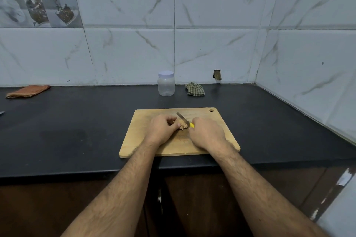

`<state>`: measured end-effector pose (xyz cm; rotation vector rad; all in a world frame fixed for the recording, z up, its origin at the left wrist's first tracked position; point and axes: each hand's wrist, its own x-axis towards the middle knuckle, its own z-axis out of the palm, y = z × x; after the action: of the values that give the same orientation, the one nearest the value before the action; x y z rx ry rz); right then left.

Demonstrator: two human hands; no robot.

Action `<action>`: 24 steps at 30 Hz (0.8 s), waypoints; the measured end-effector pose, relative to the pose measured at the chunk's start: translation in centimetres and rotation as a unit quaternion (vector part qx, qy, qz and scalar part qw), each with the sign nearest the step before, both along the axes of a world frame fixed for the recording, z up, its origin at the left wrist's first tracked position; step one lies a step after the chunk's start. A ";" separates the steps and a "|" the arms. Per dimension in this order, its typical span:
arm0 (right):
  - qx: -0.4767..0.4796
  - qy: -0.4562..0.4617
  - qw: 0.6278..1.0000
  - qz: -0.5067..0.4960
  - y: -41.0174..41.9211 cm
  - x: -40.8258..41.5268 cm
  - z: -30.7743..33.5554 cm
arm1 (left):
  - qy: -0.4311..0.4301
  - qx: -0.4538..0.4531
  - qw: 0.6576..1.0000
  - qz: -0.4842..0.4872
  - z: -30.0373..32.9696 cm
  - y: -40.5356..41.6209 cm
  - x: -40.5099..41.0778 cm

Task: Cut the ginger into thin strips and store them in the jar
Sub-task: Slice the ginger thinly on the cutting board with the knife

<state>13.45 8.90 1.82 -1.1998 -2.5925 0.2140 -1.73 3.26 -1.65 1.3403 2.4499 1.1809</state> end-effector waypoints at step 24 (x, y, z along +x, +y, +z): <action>-0.035 -0.011 0.999 -0.033 -1.4 0.8 0.8 | -0.040 0.041 0.998 -0.011 0.3 -0.5 0.5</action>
<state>14.26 7.52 2.65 -1.3166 -2.5799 0.2819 -1.24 2.80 -1.32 1.3109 2.3490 1.3157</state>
